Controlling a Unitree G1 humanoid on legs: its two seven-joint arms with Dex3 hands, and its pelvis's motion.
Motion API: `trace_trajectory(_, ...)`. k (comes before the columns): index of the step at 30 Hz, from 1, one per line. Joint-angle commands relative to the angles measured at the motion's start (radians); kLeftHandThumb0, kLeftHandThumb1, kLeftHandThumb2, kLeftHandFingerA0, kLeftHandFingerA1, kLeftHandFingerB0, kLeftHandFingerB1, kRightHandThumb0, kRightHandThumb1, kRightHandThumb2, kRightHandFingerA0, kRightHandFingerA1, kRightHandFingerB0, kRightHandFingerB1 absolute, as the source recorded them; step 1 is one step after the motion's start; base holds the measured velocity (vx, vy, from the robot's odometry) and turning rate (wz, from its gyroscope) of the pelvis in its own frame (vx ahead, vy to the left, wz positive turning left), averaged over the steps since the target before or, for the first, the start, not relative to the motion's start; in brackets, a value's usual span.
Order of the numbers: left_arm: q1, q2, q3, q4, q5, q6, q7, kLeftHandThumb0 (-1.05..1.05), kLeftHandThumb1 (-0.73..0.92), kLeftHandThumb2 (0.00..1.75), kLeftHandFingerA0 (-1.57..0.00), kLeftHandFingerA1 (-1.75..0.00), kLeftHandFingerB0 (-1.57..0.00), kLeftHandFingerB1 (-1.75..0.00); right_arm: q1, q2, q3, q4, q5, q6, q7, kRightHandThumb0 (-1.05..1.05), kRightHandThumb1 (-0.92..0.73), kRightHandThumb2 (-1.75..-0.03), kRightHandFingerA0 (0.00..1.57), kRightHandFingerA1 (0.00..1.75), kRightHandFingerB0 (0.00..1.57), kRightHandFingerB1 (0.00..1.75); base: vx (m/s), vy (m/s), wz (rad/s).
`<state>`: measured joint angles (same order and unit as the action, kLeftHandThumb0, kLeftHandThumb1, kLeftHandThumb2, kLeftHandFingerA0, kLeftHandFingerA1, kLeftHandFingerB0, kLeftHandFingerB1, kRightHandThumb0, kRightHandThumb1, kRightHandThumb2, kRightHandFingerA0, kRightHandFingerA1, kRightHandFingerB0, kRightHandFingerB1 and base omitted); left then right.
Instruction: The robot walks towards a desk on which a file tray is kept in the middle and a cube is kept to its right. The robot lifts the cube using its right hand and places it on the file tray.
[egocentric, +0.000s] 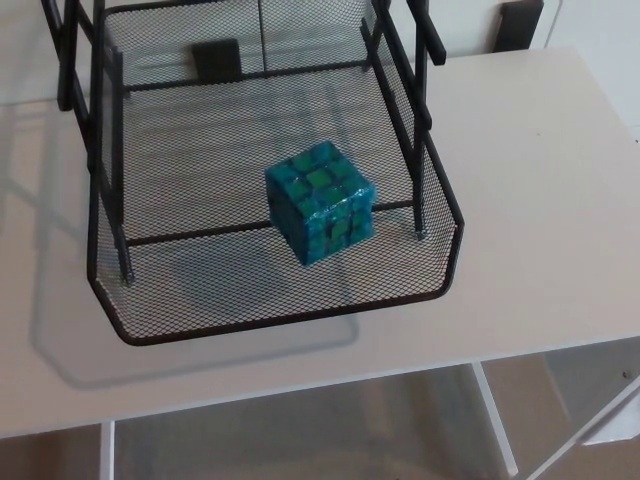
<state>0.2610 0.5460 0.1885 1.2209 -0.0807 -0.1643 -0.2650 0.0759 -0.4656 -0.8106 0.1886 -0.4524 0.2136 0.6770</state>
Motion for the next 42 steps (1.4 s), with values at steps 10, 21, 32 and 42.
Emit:
trace_trajectory(10,-0.01,0.042,-0.032,-0.005,0.05,-0.005,0.007,-0.71,0.91,0.67,-0.38,-0.58,-0.31,-0.42,0.596,0.051,0.344,0.553,-0.324,-0.559,-0.788,-0.54,-0.73,-0.62,0.46,0.55,0.59,0.41,0.0,0.0,0.0)
trace_trajectory(21,-0.02,0.044,-0.057,0.0,0.064,-0.009,-0.002,-0.74,0.92,0.7,-0.35,-0.64,-0.29,-0.44,0.584,0.005,0.43,0.601,-0.275,-0.568,-0.858,-0.54,-0.73,-0.62,0.46,0.55,0.59,0.41,0.0,0.0,0.0)
trace_trajectory(32,-0.034,0.046,-0.07,0.02,0.071,0.002,0.006,-0.83,0.92,0.72,-0.35,-0.74,-0.28,-0.54,0.566,-0.03,0.503,0.649,-0.24,-0.586,-0.919,-0.54,-0.73,-0.62,0.46,0.55,0.59,0.41,0.0,0.0,0.0)
trace_trajectory(42,0.015,0.043,0.028,-0.078,-0.039,0.014,0.009,-0.5,0.61,0.96,-0.42,-0.6,-0.29,-0.51,0.551,-0.059,0.561,0.696,-0.206,-0.61,-0.973,-0.54,-0.73,-0.62,0.46,0.55,0.59,0.41,0.0,0.0,0.0)
